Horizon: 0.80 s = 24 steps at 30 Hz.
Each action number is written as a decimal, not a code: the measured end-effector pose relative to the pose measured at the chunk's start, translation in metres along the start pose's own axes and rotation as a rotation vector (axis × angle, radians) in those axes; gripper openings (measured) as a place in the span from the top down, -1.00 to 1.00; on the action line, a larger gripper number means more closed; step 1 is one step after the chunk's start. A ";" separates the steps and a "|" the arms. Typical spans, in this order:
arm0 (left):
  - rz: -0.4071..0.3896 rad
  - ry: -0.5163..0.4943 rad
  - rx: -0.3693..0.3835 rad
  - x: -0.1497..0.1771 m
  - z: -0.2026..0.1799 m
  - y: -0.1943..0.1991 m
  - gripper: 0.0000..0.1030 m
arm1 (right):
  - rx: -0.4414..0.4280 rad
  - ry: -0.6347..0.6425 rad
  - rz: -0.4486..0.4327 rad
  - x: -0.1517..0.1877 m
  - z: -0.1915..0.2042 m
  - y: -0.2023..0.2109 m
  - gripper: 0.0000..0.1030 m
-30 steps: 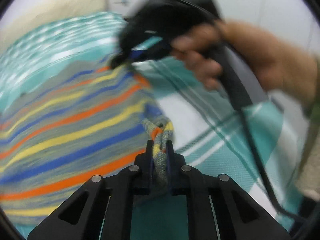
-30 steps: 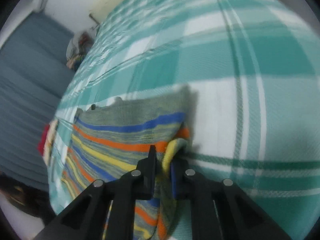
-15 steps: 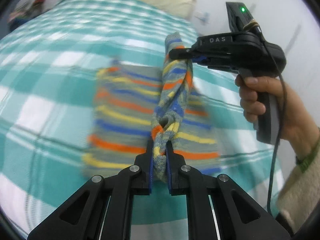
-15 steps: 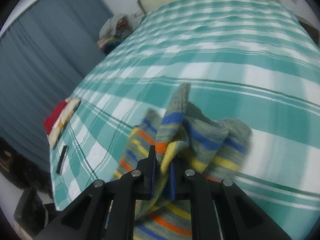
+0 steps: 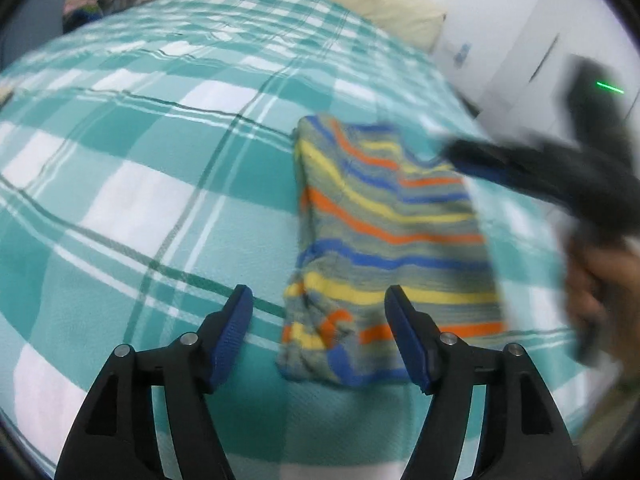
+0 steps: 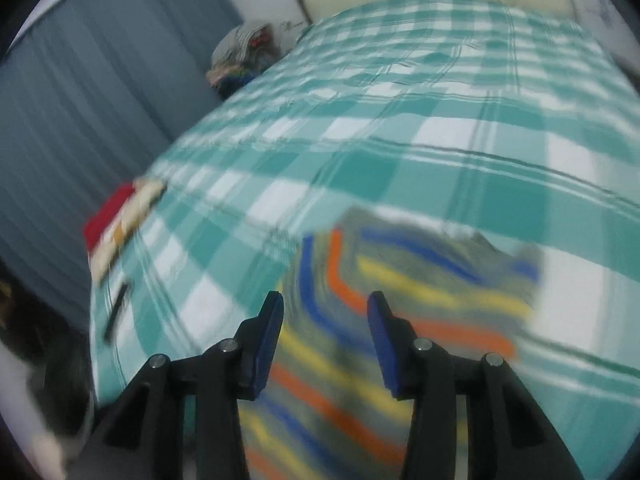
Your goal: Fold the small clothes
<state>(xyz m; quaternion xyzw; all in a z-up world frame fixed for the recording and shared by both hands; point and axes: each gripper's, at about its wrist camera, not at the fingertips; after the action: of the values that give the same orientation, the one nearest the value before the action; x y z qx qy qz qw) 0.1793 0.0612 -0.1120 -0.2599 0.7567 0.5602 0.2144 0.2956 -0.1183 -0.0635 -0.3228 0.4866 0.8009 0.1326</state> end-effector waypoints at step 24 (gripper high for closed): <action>0.094 -0.019 -0.136 -0.083 0.009 -0.094 -0.18 | 0.167 0.015 0.021 0.055 -0.045 -0.016 0.15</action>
<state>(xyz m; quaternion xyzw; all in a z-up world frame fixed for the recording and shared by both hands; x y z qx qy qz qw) 0.3035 0.0600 -0.1324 -0.2329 0.7262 0.6222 0.1767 0.2799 -0.1547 -0.1244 -0.3115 0.5560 0.7564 0.1473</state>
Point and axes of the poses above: each gripper's, at about its wrist camera, not at the fingertips, and y roughly against the way its jaws point, z to its left, x to its underside, and after that the axes turned 3 degrees about -z, right-handed
